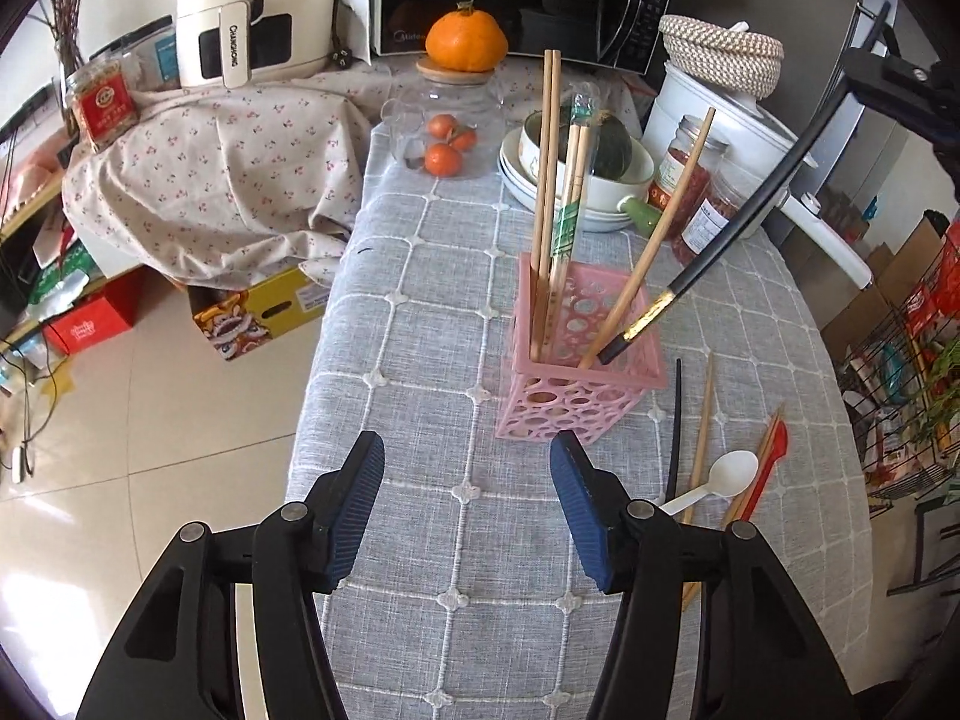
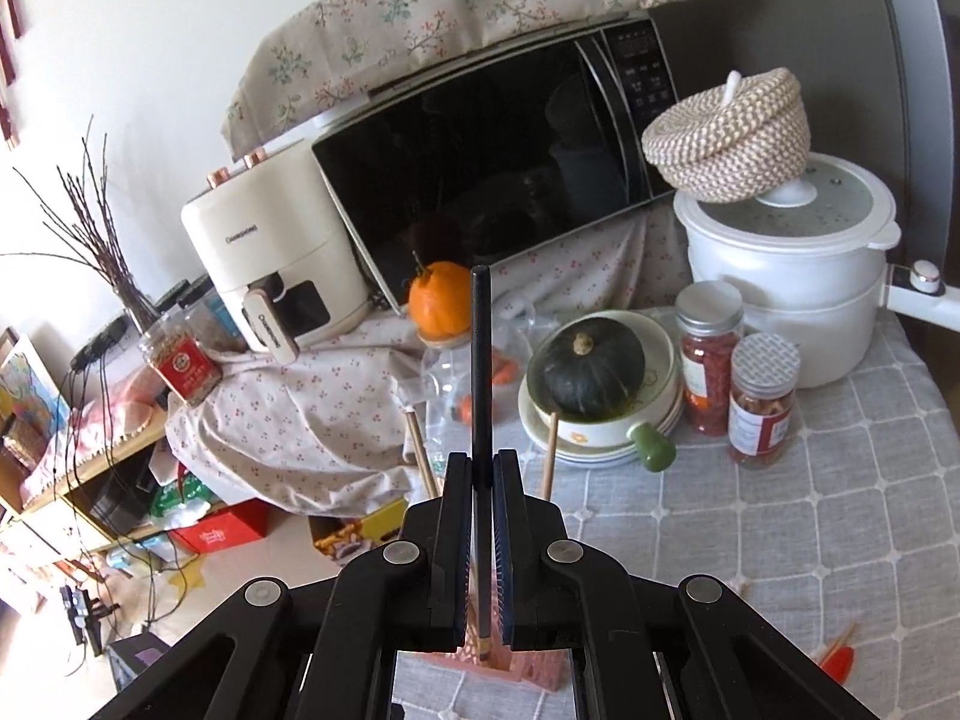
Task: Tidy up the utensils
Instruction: 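Lower the black chopstick into the pink holder and open the right tool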
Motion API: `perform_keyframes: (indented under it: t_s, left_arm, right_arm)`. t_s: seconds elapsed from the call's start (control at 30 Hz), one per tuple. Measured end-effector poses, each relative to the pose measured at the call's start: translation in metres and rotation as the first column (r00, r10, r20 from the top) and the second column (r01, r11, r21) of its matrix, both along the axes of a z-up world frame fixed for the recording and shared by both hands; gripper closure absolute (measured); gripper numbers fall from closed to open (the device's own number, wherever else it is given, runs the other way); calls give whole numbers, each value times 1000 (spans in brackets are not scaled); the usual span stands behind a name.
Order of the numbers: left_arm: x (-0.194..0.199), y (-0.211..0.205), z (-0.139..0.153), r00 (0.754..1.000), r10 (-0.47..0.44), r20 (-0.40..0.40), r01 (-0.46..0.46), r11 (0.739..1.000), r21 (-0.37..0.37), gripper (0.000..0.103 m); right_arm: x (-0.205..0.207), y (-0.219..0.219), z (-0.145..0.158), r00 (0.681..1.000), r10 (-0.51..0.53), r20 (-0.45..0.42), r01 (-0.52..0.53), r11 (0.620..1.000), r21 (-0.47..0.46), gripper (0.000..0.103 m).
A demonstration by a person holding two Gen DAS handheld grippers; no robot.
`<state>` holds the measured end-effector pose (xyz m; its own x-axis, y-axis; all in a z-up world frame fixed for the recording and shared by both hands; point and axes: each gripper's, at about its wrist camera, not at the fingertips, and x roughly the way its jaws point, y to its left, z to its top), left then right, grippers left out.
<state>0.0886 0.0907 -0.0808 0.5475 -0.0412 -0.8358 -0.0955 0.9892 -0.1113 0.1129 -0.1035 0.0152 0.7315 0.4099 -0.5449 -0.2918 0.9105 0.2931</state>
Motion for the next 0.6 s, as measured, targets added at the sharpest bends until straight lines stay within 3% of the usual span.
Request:
perform_keyframes:
  t_s: [0.2, 0.43, 0.53, 0.6]
  left_arm:
    - [4, 3, 1, 1000, -7, -5, 7, 1000, -25, 42]
    - [5, 4, -1, 1000, -11, -17, 10, 999, -48, 42]
    - [5, 2, -2, 1000, -21, -22, 20, 999, -47, 42]
    - [4, 0, -2, 999, -27, -22, 26, 999, -44, 41]
  right_arm:
    - [30, 28, -28, 996, -4, -89, -6, 994, -105, 98]
    - [55, 37, -53, 982, -17, -188, -2, 995, -97, 97]
    - [60, 31, -57, 971, -25, -236, 15, 999, -44, 92]
    - [61, 24, -56, 967, -18, -253, 15, 1000, -13, 80]
